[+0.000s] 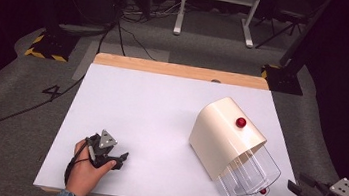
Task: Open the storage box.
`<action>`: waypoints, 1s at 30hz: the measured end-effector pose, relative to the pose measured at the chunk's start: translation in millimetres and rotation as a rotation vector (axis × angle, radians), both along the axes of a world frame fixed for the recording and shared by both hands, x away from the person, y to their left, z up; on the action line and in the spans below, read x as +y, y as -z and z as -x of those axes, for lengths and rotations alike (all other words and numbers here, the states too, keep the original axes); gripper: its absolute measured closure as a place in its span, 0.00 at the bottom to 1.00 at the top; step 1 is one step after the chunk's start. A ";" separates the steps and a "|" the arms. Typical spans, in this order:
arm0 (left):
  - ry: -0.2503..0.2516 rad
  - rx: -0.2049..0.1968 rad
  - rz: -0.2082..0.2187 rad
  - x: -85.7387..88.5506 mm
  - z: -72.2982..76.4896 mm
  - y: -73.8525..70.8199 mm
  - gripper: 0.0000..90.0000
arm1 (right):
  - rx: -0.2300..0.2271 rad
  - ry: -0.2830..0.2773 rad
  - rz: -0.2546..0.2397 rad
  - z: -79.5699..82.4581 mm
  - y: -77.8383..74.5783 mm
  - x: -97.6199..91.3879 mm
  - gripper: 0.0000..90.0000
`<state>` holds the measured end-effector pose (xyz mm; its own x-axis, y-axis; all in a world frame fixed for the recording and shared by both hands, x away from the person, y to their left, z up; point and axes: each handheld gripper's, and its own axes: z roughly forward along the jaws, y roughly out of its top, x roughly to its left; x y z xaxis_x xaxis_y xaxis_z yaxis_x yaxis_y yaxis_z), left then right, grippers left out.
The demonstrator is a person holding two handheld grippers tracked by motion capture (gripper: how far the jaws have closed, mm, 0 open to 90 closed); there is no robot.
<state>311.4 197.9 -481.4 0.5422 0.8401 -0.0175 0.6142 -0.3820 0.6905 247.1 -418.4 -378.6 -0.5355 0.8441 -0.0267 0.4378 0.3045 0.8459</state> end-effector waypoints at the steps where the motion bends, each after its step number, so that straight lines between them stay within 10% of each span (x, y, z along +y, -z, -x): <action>1: 0.001 -0.003 -0.001 3.0 0.5 0.0 0.27 | 0.005 0.010 -0.001 -4.3 2.9 -1.7 0.48; 13: 0.000 0.004 0.006 18.0 1.9 0.0 0.27 | 0.098 0.087 -0.017 -54.1 50.8 -23.4 0.35; 30: 0.026 -0.001 -0.003 19.5 1.6 0.8 0.27 | 0.180 0.101 0.050 -75.2 93.1 -15.9 0.31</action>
